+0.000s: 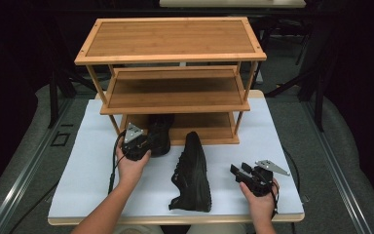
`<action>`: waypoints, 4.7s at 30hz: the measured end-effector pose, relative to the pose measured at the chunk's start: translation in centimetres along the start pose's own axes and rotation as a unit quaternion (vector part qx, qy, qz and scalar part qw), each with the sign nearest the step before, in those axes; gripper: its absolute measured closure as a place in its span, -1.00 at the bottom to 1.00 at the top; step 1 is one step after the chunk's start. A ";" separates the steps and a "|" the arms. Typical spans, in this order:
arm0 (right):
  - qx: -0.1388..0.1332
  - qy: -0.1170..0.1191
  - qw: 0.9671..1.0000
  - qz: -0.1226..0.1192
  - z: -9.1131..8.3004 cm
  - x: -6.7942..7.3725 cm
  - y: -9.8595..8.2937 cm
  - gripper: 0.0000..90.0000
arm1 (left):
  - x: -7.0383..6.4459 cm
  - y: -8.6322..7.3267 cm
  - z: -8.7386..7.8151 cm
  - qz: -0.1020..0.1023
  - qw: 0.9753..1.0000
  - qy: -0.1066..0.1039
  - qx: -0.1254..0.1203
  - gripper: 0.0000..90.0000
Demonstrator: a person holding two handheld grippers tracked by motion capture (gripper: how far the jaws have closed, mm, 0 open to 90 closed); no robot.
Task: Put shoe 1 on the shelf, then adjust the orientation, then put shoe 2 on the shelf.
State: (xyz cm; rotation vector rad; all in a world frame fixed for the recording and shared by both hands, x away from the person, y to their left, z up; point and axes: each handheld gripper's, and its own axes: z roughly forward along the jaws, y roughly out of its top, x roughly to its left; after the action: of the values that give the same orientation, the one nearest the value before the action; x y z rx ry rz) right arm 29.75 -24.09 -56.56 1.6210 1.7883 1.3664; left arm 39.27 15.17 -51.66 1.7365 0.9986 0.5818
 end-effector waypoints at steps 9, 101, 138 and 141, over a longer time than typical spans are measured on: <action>-0.001 0.001 1.000 -0.002 0.0 0.0 0.0 0.03 | 1.0 -0.1 2.0 -0.014 1.000 0.017 0.003 0.73; 0.033 0.036 0.989 -0.140 0.4 11.5 2.4 -0.34 | 5.3 -7.0 -10.1 -0.072 0.997 -0.014 0.031 -0.08; -0.029 0.047 0.998 -0.041 -4.8 5.1 4.4 0.09 | 5.2 -7.1 -9.8 -0.074 0.996 -0.016 0.037 -0.08; -0.009 0.057 0.997 -0.050 -4.3 5.8 4.7 0.07 | 5.2 -7.1 -9.8 -0.074 0.996 -0.016 0.037 -0.08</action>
State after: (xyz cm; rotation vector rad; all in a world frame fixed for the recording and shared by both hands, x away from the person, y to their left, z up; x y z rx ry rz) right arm 27.36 -21.14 -48.79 1.4496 1.8895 1.4505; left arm 32.08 25.75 -54.85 1.7142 1.1278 0.4240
